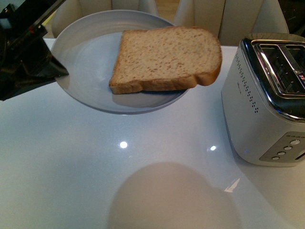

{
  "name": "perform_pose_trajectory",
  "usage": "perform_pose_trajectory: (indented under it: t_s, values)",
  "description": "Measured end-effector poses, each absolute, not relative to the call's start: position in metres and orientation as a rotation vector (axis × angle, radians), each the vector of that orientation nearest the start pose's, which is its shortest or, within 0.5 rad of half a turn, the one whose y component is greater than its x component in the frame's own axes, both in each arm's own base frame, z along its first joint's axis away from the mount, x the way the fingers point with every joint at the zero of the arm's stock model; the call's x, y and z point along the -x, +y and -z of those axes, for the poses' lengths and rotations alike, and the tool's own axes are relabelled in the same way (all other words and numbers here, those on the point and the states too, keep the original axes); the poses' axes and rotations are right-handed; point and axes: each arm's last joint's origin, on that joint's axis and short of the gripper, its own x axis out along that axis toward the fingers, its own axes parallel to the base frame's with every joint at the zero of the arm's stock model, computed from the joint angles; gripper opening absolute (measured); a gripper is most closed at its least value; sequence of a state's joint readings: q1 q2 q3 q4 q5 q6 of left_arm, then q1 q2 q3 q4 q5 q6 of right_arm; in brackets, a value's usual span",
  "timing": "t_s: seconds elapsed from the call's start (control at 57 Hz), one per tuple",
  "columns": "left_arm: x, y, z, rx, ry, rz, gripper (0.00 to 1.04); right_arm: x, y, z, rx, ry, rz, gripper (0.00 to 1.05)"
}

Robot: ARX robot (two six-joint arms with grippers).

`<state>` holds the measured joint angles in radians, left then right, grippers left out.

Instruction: Left arm holds plate, right arm toasts bread

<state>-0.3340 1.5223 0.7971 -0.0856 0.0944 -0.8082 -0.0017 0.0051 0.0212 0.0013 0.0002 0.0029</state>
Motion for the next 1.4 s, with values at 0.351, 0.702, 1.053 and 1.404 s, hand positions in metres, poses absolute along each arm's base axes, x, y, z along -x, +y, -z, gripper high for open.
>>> perform_pose_trajectory:
  t_s: [0.351,0.702,1.053,1.404]
  values:
    - [-0.278,-0.138,-0.212,0.672,0.907,0.106,0.03,-0.097,0.0,-0.17,-0.003,-0.017,0.002,0.96]
    - [-0.271,-0.146,-0.221,0.681,0.899,0.14,0.03,-0.097,0.0,-0.17,-0.003,-0.017,0.002,0.96]
    - [-0.271,-0.146,-0.221,0.684,0.9,0.138,0.03,-0.097,0.0,-0.169,-0.053,0.109,0.051,0.96]
    - [-0.271,-0.146,-0.221,0.687,0.9,0.138,0.03,-0.125,-0.004,-0.2,-0.321,0.383,0.124,0.96]
